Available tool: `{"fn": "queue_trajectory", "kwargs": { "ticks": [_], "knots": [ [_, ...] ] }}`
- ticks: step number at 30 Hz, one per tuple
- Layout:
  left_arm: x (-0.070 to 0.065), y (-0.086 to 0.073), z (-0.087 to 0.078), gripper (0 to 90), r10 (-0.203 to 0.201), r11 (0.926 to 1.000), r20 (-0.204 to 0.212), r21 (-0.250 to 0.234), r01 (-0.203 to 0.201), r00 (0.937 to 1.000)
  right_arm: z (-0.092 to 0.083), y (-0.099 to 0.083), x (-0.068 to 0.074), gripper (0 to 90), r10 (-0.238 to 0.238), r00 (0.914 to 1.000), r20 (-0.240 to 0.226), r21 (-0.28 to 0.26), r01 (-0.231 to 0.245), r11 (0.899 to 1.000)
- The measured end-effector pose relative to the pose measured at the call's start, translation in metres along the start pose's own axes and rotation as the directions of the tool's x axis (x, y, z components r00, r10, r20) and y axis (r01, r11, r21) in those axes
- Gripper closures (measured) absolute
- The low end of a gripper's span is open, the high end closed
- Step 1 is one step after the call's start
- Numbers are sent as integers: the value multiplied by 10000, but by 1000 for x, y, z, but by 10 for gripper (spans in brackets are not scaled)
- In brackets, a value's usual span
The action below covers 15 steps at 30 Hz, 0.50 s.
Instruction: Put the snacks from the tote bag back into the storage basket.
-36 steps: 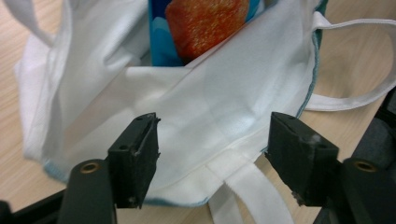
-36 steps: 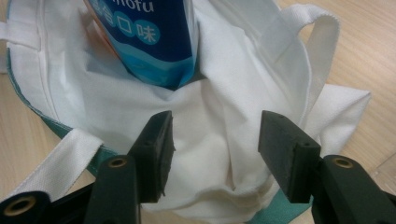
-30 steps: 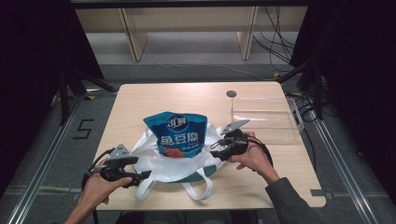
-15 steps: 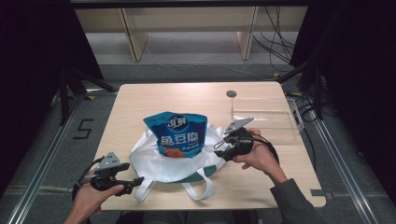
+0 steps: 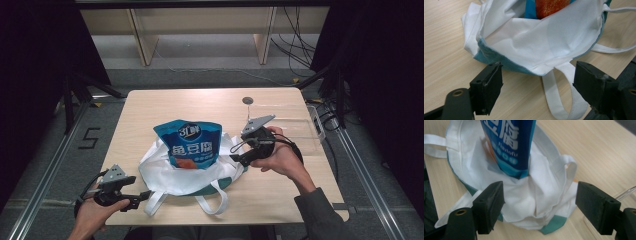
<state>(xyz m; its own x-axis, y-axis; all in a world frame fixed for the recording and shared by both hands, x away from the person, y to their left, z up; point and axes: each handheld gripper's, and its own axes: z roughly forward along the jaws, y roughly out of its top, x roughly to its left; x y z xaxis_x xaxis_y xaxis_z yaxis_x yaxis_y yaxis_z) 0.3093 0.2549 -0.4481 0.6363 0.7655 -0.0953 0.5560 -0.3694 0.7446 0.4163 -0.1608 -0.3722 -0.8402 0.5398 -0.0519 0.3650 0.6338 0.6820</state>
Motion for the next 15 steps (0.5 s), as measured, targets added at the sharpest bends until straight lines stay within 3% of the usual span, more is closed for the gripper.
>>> {"fn": "queue_trajectory", "kwargs": {
  "ticks": [2, 3, 4, 8, 12, 15],
  "knots": [
    [0, 0, 0, 224, 8, 10000, 26, 22, -8, 10000, -5, 6, 1, 234, -31, 9999, -163, -15, 30, 10000],
    [0, 0, 0, 224, -9, 10000, 27, 29, 9, 10000, -7, 10, 0, 234, -275, 9995, -176, -213, 271, 9994],
    [0, 0, -1, 224, -10, 10000, 35, 19, 10, 10000, -10, 14, 2, 233, -141, 9998, -166, -159, 138, 9998],
    [0, 0, -2, 224, 21, 10000, -51, -67, -21, 10000, -17, 32, 6, 246, -350, 9991, -256, -216, 345, 9992],
    [1, 0, -3, 224, 3, 10000, -4, -81, -3, 10000, -18, 54, 12, 263, -966, 9951, -219, -277, 960, 9950],
    [0, -1, -4, 224, -37, 9998, -58, -180, 36, 10000, -18, 67, 15, 273, -991, 9944, -358, -272, 981, 9948]
  ]
}}
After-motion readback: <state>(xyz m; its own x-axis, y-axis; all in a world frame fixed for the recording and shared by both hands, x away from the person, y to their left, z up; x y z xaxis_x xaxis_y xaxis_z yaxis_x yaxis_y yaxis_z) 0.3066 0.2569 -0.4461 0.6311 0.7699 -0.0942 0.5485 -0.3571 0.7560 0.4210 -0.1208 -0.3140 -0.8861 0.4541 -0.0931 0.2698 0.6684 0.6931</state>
